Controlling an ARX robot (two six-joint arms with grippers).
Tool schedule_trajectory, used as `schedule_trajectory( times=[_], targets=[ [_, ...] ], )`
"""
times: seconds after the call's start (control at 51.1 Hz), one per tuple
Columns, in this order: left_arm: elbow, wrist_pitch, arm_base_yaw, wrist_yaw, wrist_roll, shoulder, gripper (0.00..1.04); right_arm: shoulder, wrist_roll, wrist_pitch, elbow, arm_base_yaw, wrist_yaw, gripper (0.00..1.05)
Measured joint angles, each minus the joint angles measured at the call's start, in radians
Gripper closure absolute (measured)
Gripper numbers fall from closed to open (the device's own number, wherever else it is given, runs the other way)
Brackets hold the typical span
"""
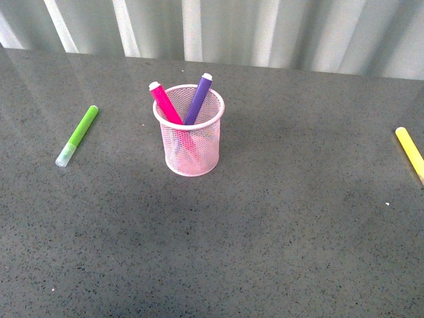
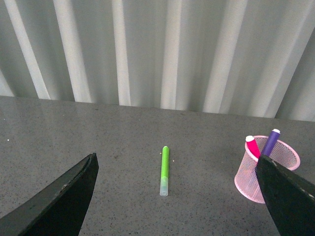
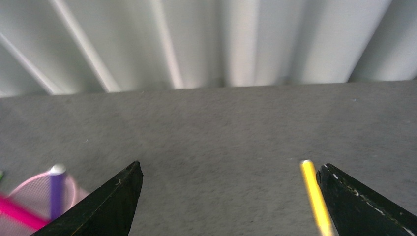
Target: Insert purple and pink pens into pink cup
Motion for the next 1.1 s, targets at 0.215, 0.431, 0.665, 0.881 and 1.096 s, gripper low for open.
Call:
schedule_trajectory(
  times=[0.215,0.431,0.665,0.881,1.096],
  targets=[
    [0.0,0.0,0.0,0.004,0.0,-0.001,0.07,-0.154,-0.039,0.028,-0.13,-0.091,-0.058,0.7],
    [0.0,0.0,0.0,0.003,0.0,-0.001,0.07,-0.293,-0.043,-0.023,-0.225,-0.152,-0.132,1.01],
    [0.0,0.0,0.0,0.003,0.0,-0.001,0.07,-0.456,-0.043,-0.084,-0.315,-0.218,-0.193,1.01],
    [0.0,0.0,0.0,0.003,0.0,-0.001,0.07,-0.582,-0.042,-0.176,-0.355,-0.318,-0.284,1.01],
    [0.0,0.0,0.0,0.003,0.0,-0.001,0.07,-0.726,-0.042,-0.305,-0.357,-0.324,-0.291,1.01]
  ],
)
